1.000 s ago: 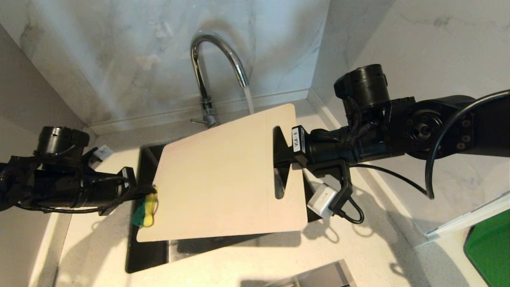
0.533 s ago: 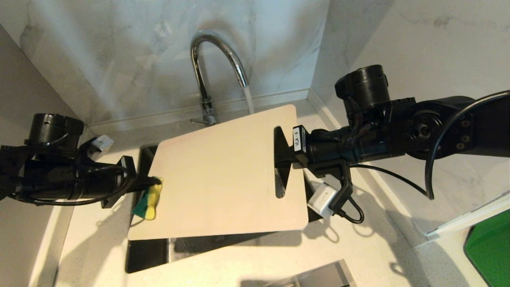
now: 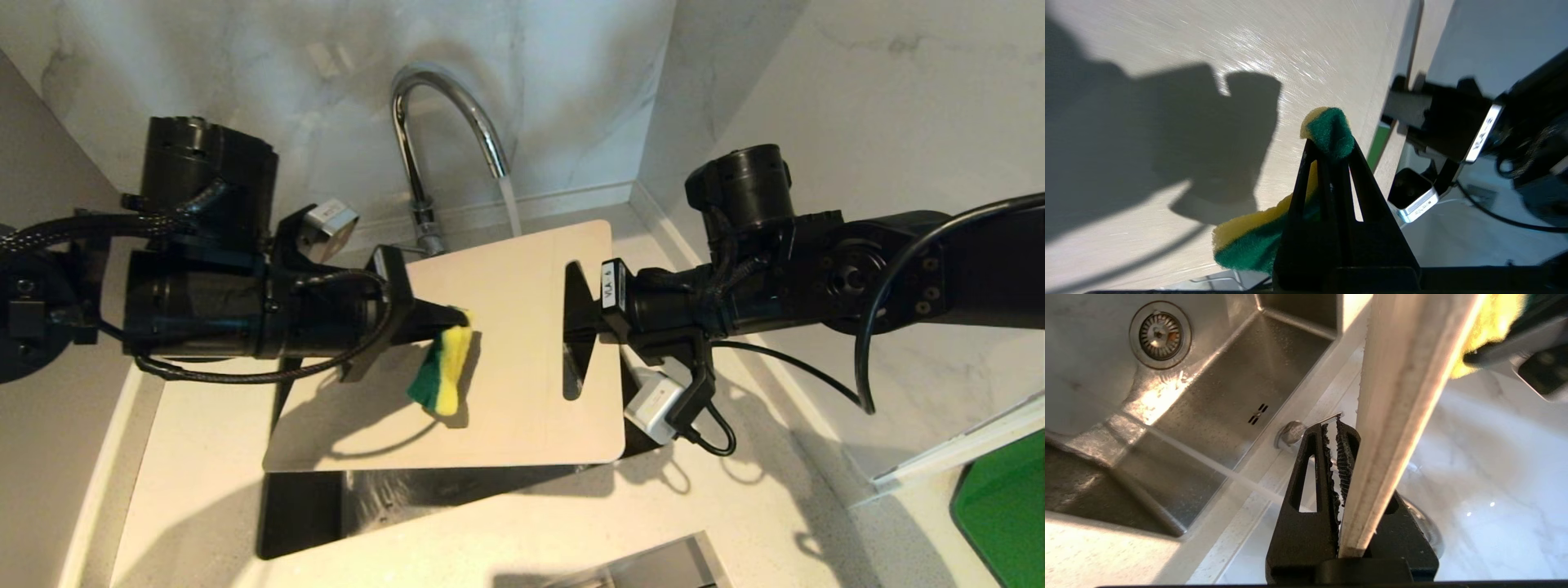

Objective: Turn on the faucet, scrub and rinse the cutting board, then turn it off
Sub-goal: Scrub the cutting board underwater

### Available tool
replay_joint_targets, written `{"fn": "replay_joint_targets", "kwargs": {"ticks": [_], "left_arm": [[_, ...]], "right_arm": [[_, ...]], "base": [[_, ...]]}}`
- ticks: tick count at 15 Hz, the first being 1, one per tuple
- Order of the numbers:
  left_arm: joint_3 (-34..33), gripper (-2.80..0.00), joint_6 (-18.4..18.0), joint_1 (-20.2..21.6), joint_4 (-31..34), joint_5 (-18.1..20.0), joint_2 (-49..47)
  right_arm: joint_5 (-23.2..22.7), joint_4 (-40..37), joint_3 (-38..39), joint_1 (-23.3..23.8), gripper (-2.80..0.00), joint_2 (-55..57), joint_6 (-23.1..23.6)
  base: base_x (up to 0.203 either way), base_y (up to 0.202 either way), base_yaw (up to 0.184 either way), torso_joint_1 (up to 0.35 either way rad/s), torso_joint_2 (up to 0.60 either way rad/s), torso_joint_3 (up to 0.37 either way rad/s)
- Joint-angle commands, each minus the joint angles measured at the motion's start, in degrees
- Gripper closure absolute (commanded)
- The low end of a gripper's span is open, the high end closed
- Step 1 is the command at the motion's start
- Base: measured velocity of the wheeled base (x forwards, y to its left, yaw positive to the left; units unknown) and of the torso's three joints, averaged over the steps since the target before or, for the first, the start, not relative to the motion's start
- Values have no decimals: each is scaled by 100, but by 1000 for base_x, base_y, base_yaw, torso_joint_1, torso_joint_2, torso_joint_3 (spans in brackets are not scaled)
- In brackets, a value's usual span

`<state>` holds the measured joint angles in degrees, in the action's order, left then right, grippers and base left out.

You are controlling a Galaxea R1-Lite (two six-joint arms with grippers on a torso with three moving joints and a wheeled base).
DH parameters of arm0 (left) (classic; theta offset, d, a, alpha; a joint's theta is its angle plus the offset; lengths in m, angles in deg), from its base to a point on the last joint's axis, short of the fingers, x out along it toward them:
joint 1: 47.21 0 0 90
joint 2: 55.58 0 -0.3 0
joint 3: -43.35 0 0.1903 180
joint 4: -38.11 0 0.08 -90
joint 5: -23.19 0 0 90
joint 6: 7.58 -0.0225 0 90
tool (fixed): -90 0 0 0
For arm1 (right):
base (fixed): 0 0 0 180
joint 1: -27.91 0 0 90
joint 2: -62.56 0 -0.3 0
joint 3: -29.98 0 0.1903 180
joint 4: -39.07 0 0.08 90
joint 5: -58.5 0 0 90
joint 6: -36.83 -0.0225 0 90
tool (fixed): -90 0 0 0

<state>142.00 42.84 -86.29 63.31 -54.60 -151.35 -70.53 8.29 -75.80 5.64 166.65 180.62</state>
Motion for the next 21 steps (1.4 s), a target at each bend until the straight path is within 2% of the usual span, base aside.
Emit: {"fn": "replay_joint_targets", "kwargs": {"ticks": [1, 4, 6, 9, 13, 15, 17, 21], "left_arm": [[177, 0, -177, -432, -8, -376, -455], [116, 0, -312, -433, -8, -387, -495], [-176, 0, -409, -448, -23, -358, -483], [-298, 0, -480, -451, -336, -301, -495], [-751, 0, -494, -295, -405, -319, -442], [-1095, 0, -651, -265, -708, -340, -339], [-1342, 0, -760, -55, -1110, -383, -283], [-1825, 0, -917, 393, -1159, -373, -76]], "right_arm": [[-25, -8, 84, 34, 0, 33, 86], [-25, 3, 137, 108, 0, 7, 9], [-25, 18, 68, 126, 0, 12, -89], [-43, 240, 64, 126, 0, -17, -250], [-51, 240, 76, 126, 0, -37, -255], [-60, 240, 85, 126, 0, -41, -255], [-69, 240, 93, 126, 0, -37, -255], [-69, 247, 117, 126, 0, -40, -255]], "base": [[0, 0, 0, 0, 0, 0], [0, 0, 0, 0, 0, 0], [0, 0, 0, 0, 0, 0], [0, 0, 0, 0, 0, 0], [0, 0, 0, 0, 0, 0], [0, 0, 0, 0, 0, 0], [0, 0, 0, 0, 0, 0], [0, 0, 0, 0, 0, 0]]}}
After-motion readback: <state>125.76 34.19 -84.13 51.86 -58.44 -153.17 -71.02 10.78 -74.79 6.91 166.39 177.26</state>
